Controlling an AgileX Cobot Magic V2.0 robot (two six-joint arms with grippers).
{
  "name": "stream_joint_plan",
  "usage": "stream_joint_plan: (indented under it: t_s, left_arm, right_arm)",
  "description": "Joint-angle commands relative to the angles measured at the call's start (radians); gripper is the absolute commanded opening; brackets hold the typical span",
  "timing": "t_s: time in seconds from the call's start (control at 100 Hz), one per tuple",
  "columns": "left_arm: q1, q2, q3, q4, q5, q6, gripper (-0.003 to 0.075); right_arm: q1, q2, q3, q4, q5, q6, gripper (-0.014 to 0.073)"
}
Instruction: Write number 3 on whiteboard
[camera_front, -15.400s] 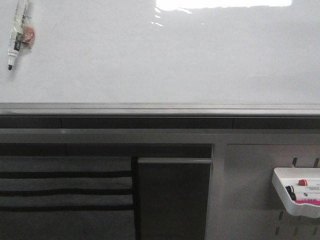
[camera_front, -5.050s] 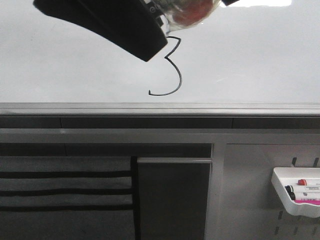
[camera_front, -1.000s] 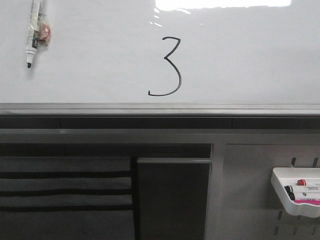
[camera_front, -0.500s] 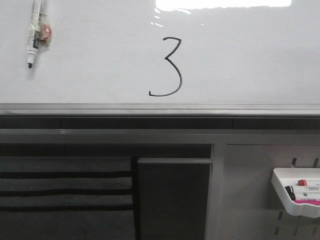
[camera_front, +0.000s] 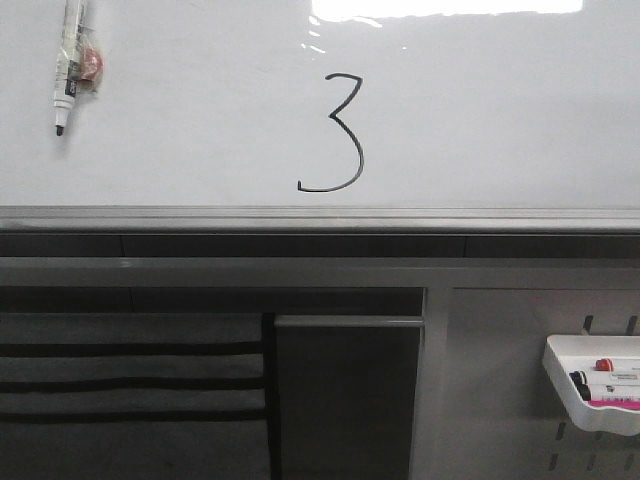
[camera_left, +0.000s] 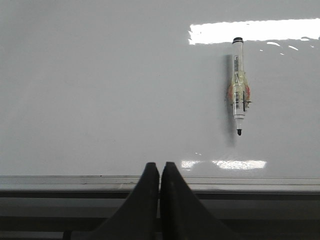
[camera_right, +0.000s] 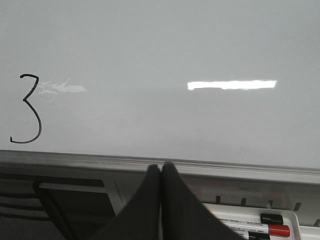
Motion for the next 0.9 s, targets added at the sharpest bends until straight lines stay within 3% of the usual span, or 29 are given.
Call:
stream_joint_plan:
  t_s: [0.0, 0.43, 0.7, 0.89]
  left_arm:
    - [-0.006, -0.028, 0.008, 0.001, -0.078, -0.011, -0.002]
    - [-0.006, -0.028, 0.008, 0.001, -0.078, -0.011, -0.002]
    - [-0.006, -0.028, 0.008, 0.001, -0.078, -0.011, -0.002]
    - [-0.006, -0.028, 0.008, 0.001, -0.078, -0.011, -0.002]
  right_arm:
    - [-0.008, 0.006, -0.028, 0.0, -0.072, -0.007, -0.0062]
    - [-0.005, -0.033, -0.011, 0.0, -0.079, -0.007, -0.0062]
    - [-0.057, -0.343, 0.215, 0.0, -0.146, -0.007, -0.0062]
    - [-0.057, -0.44, 0.384, 0.005, -0.28, -0.007, -0.0062]
